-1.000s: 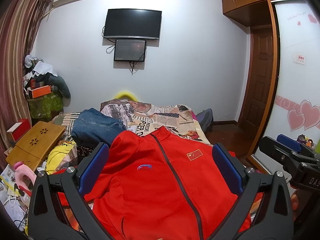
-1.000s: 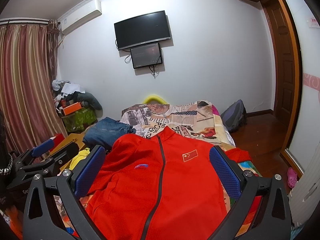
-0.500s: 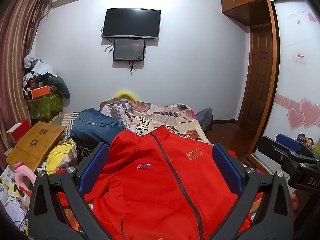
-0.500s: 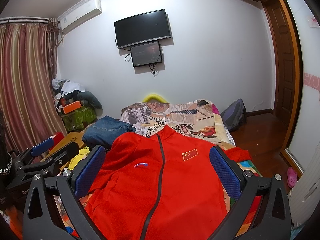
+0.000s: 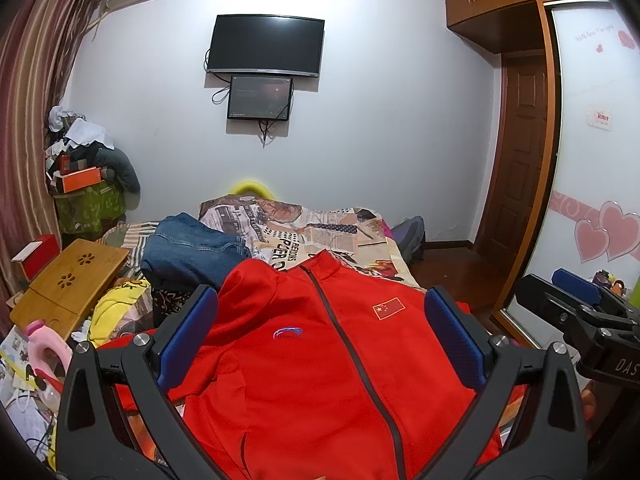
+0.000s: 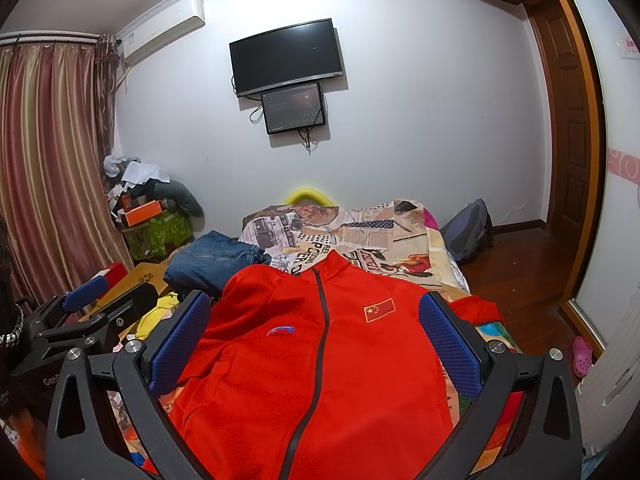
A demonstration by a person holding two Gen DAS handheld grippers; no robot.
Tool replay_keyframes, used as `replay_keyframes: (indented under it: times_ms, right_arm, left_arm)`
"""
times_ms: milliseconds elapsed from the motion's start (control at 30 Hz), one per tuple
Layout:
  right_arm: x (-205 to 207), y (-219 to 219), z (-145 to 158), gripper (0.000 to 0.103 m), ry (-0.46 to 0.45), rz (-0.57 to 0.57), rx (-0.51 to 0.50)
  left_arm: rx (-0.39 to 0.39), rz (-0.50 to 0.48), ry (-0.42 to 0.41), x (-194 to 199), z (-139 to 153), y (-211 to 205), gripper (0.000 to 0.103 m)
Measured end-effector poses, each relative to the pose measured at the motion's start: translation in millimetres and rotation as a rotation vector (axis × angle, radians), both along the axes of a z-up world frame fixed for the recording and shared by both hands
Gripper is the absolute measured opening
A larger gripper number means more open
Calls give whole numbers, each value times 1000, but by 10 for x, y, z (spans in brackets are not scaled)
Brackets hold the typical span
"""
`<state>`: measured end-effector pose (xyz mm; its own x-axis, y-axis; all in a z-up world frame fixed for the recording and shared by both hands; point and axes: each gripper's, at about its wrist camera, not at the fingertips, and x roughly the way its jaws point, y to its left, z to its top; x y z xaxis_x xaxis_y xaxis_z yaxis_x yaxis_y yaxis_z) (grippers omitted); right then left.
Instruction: Fold large clothes
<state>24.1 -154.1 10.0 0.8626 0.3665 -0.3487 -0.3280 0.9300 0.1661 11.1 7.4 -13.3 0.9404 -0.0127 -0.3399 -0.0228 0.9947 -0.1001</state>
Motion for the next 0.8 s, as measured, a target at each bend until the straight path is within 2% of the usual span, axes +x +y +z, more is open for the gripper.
replay_keyframes:
  times_ms: [800]
  right_arm:
    - [33, -37, -32, 103, 11, -4, -10]
  left_arm:
    - [-13, 3, 9, -4, -26, 41, 103]
